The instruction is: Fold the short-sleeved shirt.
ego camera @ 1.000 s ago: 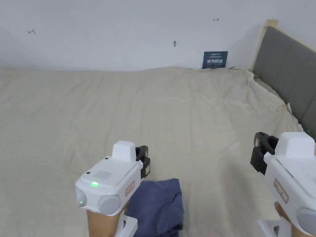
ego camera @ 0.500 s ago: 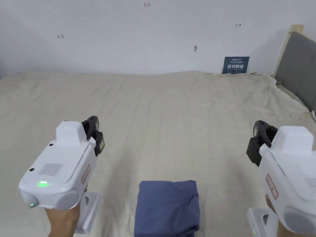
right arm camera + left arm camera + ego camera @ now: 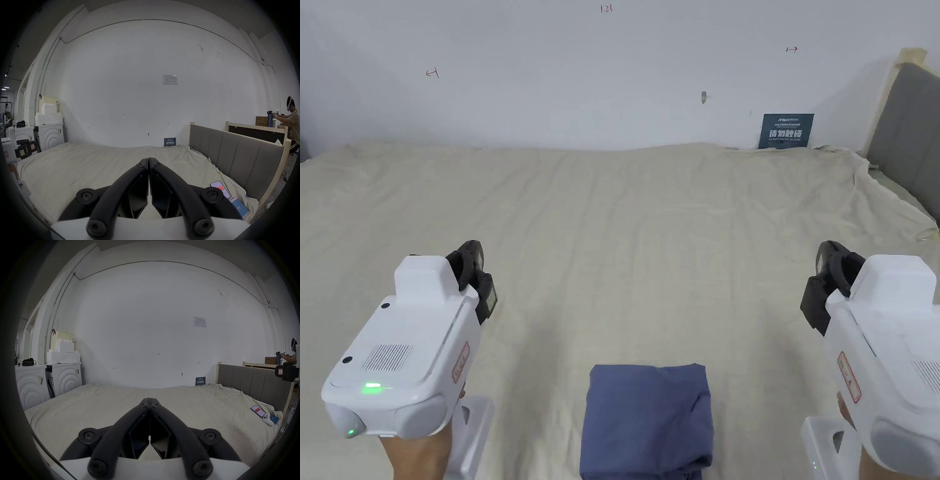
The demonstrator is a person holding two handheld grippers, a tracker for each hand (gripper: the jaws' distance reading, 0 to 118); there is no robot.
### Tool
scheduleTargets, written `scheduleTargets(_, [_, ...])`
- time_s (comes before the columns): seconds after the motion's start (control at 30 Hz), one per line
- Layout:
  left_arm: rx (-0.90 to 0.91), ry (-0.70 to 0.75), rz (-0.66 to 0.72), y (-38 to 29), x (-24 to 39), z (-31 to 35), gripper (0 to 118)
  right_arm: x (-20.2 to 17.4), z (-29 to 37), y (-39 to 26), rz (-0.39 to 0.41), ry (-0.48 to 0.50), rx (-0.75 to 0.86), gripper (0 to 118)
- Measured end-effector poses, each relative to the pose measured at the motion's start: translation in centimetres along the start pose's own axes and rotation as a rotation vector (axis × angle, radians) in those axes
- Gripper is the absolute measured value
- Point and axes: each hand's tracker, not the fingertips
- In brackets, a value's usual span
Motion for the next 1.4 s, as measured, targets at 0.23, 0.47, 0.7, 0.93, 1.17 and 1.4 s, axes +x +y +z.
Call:
scheduleTargets(0.23, [-0.025,-0.008,0.010,-0.5,-0.5,-0.3,0,-1.2,-1.9,-1.8,-0.007,0.044,-0.064,0])
scheduleTargets(0.47, [-0.084,-0.011,0.028,-2.2,-1.5,-0.6,0,-4.5,-4.6,-7.8,-0.007,0.126,-0.233,0])
scheduleTargets(0.7, [-0.189,-0.041,0.080,-4.8,-2.1,-1.1,0,-7.9,-5.7,-14.0,0.005,0.194,-0.374,0])
scheduleTargets(0.93, [-0.377,-0.132,0.153,-8.5,-1.8,-1.9,0,-9.0,-7.3,-20.5,0.015,0.202,-0.493,0])
scheduleTargets(1.17, [-0.557,-0.215,0.261,-12.1,-0.6,-3.5,0,-8.5,-9.0,-26.2,0.039,0.192,-0.593,0])
scheduleTargets(1.4, [-0.779,-0.333,0.360,-14.6,1.7,-6.3,44,-7.7,-8.9,-27.0,0.045,0.222,-0.557,0])
